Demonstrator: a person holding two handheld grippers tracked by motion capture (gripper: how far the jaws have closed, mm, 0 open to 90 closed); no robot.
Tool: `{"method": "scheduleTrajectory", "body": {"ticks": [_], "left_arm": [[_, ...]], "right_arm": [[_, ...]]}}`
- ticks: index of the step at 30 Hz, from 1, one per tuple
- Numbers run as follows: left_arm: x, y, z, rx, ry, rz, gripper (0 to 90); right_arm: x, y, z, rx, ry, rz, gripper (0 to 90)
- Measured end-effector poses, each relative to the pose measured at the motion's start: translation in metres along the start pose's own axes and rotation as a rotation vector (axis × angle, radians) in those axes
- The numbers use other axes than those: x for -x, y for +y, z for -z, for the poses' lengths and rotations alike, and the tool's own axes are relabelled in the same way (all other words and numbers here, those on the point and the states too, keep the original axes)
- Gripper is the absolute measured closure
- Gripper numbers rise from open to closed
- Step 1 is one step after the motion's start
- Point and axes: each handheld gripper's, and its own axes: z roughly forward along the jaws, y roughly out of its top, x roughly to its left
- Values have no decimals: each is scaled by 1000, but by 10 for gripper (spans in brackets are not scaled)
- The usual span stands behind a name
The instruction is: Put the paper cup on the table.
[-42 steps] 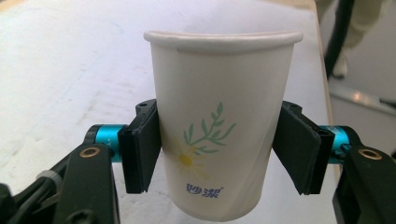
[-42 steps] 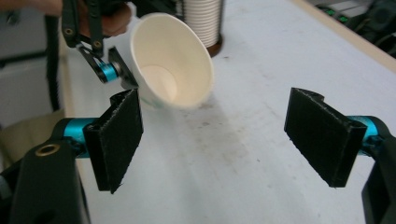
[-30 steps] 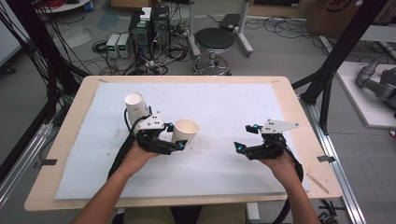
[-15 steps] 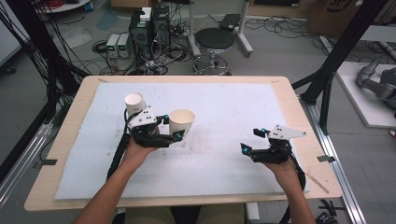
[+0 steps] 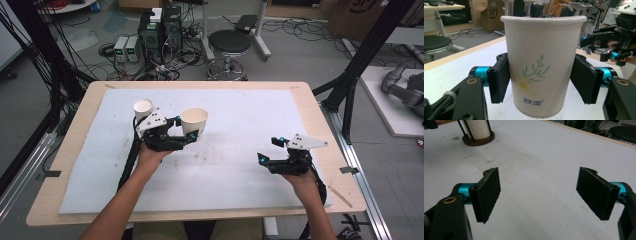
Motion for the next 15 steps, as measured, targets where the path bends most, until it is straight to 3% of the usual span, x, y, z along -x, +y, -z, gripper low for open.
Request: {"method": "scheduleTrajectory", "body": {"ticks": [6, 15], "left_arm": [[0, -5, -16, -10, 18, -15, 351], [0, -19, -34, -74, 33, -34, 352]], "right_arm": [[-2, 0, -2, 0, 0, 11, 199], [-3, -3, 0, -1, 1, 12, 200]]}}
